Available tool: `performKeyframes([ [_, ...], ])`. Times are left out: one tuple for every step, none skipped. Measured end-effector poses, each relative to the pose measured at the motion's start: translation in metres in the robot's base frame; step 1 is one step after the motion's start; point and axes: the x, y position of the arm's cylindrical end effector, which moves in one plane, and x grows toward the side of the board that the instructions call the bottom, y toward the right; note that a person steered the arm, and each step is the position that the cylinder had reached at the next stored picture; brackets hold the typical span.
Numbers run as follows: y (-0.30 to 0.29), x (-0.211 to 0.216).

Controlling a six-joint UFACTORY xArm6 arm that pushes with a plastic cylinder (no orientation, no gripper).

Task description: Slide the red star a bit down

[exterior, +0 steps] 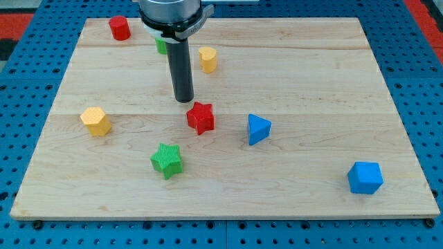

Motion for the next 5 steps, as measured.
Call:
performKeyframes([
  [0.0,0.0],
  [-0.002,0.008],
  [0.015,0.011],
  [0.016,0.029],
  [0.005,0.053],
])
